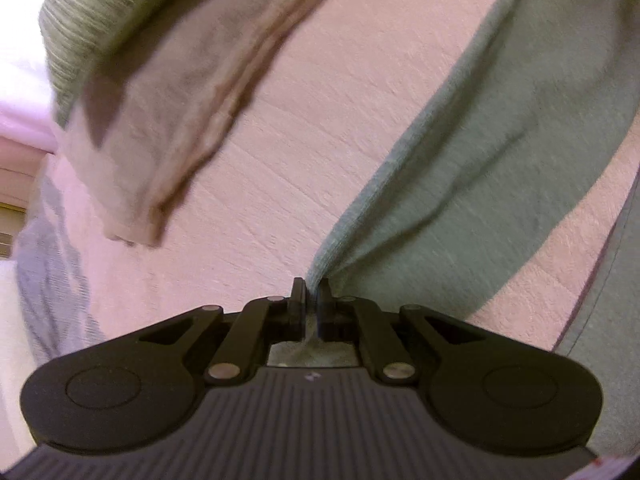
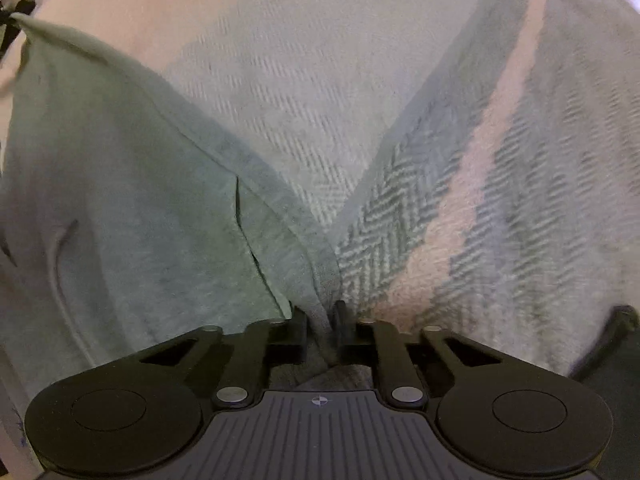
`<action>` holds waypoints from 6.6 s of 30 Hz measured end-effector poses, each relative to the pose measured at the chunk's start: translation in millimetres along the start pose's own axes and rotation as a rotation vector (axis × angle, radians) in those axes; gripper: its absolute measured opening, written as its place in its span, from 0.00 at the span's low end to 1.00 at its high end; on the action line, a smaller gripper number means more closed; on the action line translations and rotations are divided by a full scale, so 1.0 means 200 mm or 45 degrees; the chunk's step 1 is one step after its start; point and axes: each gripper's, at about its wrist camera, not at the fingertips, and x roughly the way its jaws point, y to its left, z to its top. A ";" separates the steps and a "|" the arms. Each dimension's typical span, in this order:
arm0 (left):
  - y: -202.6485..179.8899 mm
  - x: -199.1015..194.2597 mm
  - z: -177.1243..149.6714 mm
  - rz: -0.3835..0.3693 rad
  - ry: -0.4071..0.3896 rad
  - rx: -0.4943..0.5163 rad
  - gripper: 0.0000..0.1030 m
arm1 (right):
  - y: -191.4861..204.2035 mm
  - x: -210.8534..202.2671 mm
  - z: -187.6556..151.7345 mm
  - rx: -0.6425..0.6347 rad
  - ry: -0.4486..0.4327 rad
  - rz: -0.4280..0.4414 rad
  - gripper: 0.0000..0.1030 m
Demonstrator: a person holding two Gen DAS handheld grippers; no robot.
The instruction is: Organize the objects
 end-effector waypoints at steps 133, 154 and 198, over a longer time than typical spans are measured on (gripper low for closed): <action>-1.39 -0.43 -1.27 -0.113 -0.051 0.040 0.03 | 1.15 -0.55 -1.82 1.923 -0.838 -0.135 0.13; -2.20 -1.02 0.56 -0.330 -0.499 0.139 0.52 | 0.81 -0.66 -1.90 1.555 -0.755 0.371 0.53; -2.38 -1.15 1.68 -0.416 -0.637 0.032 0.18 | 0.32 -0.38 -1.51 0.781 -0.981 0.506 0.35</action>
